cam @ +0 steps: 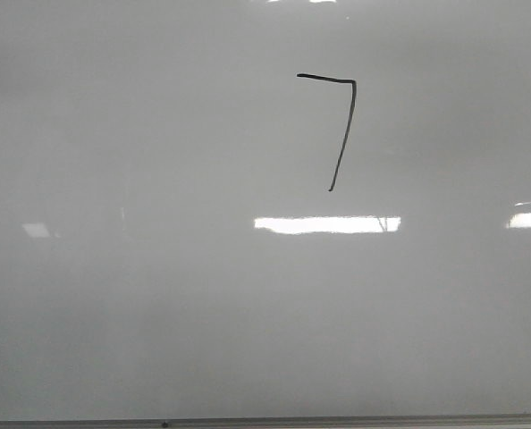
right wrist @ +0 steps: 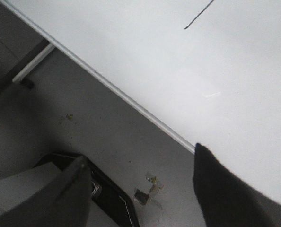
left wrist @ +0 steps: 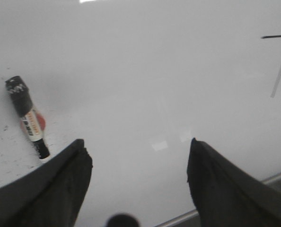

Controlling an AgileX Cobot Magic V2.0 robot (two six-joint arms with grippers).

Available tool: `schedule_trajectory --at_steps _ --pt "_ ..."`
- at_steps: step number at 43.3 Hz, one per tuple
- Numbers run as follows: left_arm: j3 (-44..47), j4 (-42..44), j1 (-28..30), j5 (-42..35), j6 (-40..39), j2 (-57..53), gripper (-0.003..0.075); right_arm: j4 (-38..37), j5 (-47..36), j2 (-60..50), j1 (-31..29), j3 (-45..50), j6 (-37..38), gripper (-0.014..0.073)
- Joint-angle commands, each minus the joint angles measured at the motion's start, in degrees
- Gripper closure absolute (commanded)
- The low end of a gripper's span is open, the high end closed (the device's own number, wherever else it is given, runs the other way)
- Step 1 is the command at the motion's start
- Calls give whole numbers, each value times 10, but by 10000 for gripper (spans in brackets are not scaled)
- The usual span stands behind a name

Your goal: Write number 7 on whiteboard

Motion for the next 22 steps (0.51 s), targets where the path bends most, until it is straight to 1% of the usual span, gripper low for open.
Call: schedule_trajectory --at_steps 1,6,12,22 --pt "20 -9 -38 -23 1 -59 279 -9 -40 -41 -4 9 21 174" --pt "69 -11 -68 -23 1 -125 279 -10 -53 -87 -4 51 23 204" --pt "112 -11 -74 -23 1 -182 279 -16 -80 -125 -4 91 23 204" --pt "132 -11 -73 -35 1 -199 281 -21 -95 -130 -4 109 36 204"
